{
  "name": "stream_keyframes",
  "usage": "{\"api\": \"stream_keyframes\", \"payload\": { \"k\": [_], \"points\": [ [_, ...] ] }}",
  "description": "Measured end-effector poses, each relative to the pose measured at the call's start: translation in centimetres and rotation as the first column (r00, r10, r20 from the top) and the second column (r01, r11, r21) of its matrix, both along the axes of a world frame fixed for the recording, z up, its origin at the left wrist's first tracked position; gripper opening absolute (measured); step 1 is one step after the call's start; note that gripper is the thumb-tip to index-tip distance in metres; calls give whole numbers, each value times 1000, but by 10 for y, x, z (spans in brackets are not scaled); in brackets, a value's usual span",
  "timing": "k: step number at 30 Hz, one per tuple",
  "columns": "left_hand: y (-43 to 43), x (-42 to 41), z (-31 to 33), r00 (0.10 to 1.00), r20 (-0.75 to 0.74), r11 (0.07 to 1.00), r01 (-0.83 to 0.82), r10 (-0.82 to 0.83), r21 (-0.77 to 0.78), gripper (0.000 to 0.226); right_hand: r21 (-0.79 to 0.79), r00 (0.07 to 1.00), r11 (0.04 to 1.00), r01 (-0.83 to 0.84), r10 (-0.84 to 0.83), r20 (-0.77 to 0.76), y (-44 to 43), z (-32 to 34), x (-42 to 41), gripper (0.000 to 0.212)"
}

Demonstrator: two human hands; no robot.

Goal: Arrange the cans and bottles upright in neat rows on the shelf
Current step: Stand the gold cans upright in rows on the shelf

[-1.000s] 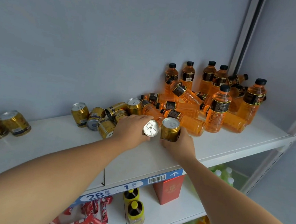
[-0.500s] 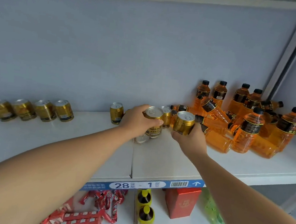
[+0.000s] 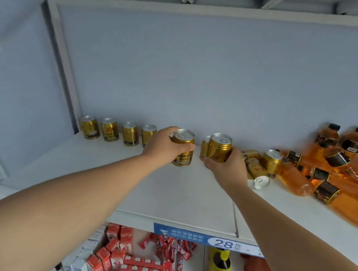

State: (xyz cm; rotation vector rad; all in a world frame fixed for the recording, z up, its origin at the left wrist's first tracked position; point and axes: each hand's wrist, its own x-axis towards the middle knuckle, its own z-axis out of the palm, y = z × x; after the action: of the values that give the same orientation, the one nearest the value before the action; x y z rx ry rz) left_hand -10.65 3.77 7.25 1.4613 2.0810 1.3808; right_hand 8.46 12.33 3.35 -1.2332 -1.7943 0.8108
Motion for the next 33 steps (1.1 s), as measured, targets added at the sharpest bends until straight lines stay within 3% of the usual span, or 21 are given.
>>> {"api": "stream_keyframes", "payload": {
  "k": [6, 10, 16, 21, 33],
  "points": [
    [-41, -122, -23, 996, 57, 998, -66, 66, -9, 66, -148, 997, 988, -32, 22, -68, -26, -7, -118, 53],
    [-67, -203, -39, 990, 55, 991, -132, 132, -10, 48, -177, 998, 983, -57, 49, -47, -45, -15, -193, 53],
    [-96, -290, -56, 980, 45, 981, -194, 194, -7, 44, -176, 994, 979, -105, 105, -10, -78, -28, -281, 55],
    [-105, -336, -63, 972, 100, 977, -214, 213, 0, 39, -178, 989, 974, -139, 144, 18, -90, -36, -332, 53],
    [-99, -371, -86, 968, 141, 976, -213, 207, 30, 54, -212, 969, 959, -187, 215, 120, -91, -63, -407, 61]
  ]
}}
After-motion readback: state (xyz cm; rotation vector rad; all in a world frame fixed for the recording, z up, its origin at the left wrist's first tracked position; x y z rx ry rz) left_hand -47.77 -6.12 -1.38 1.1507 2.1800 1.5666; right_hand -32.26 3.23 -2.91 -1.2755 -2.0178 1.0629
